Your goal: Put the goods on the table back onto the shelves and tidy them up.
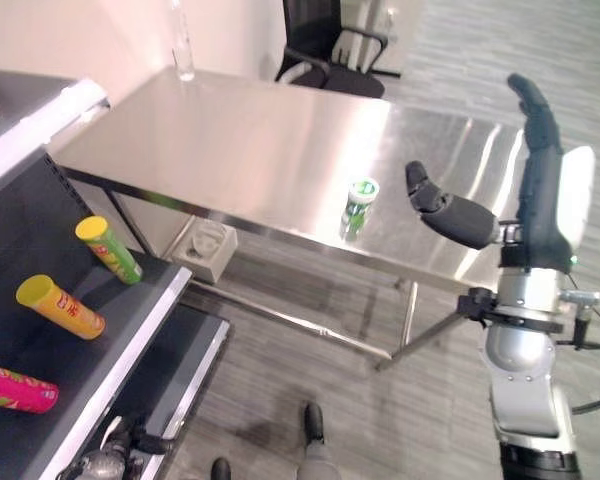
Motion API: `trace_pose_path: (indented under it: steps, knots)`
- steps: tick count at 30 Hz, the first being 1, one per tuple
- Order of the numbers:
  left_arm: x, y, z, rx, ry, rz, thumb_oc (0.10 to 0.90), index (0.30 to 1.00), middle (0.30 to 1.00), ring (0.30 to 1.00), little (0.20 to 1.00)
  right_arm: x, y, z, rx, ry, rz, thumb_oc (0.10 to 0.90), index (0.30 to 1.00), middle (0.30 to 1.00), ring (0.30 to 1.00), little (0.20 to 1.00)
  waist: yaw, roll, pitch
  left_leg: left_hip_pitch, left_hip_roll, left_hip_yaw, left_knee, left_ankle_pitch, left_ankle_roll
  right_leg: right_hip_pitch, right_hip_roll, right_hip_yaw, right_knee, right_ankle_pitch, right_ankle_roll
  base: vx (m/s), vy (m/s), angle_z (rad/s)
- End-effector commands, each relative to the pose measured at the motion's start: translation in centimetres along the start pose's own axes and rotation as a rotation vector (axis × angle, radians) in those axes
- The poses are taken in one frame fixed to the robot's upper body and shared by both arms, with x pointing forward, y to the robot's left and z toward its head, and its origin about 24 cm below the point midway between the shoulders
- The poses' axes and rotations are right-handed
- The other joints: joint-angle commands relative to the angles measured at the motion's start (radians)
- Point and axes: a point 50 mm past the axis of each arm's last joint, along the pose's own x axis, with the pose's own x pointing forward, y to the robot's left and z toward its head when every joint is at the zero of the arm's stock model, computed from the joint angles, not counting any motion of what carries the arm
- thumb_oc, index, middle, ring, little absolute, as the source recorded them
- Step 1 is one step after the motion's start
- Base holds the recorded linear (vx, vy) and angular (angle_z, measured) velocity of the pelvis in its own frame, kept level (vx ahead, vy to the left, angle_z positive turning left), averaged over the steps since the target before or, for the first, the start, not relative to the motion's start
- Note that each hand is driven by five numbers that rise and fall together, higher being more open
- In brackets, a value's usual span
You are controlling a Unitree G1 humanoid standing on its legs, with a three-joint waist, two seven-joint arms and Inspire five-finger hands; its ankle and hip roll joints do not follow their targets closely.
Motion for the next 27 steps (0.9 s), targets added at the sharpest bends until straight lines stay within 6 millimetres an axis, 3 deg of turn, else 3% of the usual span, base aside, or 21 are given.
trace_pose_path:
  steps: [1,4,6,12,16,27]
  knots:
    - [0.3,2.3,1.8,0.031,-0.094,0.066,0.8,0.9,0.9,0.9,0.9,1.6,-3.2,2.7,0.028,-0.156,-0.102,0.8,0.9,0.9,0.9,0.9,0.018,-0.047,-0.062,0.003,-0.003,0.067,0.027,-0.02,-0.072,0.046,-0.031,-0.066,0.118,-0.137,0.021,0.23,-0.285,0.72]
    - [0.1,2.3,0.5,0.033,-0.052,0.063,0.8,0.9,0.9,0.9,0.9,1.6,-3.2,1.6,0.087,-0.102,-0.046,0.8,0.9,0.9,0.9,0.9,0.022,-0.043,-0.079,0.008,0.029,0.043,0.021,-0.006,-0.089,0.092,-0.012,-0.106,0.114,-0.157,0.001,0.14,-0.238,0.54]
    - [0.0,2.0,-0.3,0.029,-0.021,0.045,0.8,0.9,0.9,0.9,0.9,1.2,-2.3,-0.5,0.209,0.019,0.074,0.8,0.9,0.9,0.9,0.9,0.026,-0.035,-0.089,0.008,0.076,0.027,0.015,0.014,-0.116,0.129,0.013,-0.161,0.128,-0.197,-0.028,0.11,-0.294,0.5]
    - [0.0,1.9,-0.4,0.03,-0.014,0.037,0.8,0.9,0.9,0.9,0.9,0.7,-2.0,-1.9,0.25,0.092,0.12,0.8,0.9,0.9,0.9,0.9,0.025,-0.03,-0.085,0.009,0.098,0.014,0.024,0.021,-0.13,0.153,0.027,-0.188,0.142,-0.224,-0.045,0.04,-0.082,0.18]
    - [0.2,1.8,0.6,0.024,-0.046,0.028,0.8,0.9,0.9,0.9,0.9,-0.3,-2.0,-3.1,0.271,0.16,0.118,0.8,0.9,0.9,0.9,0.9,0.008,-0.042,-0.078,-0.036,0.099,0.062,0.079,0.018,-0.129,0.168,0.012,-0.227,0.147,-0.235,-0.048,-0.01,-0.026,0.41]
    - [0.0,1.5,-1.0,0.054,0.014,0.012,0.8,0.9,0.9,0.9,0.9,-0.5,-1.0,-4.2,0.272,0.212,0.189,0.8,0.9,0.9,0.9,0.9,0.011,-0.021,-0.099,-0.009,0.075,0.102,0.009,0.032,-0.129,0.183,-0.01,-0.261,0.123,-0.215,-0.033,0.02,0.029,0.08]
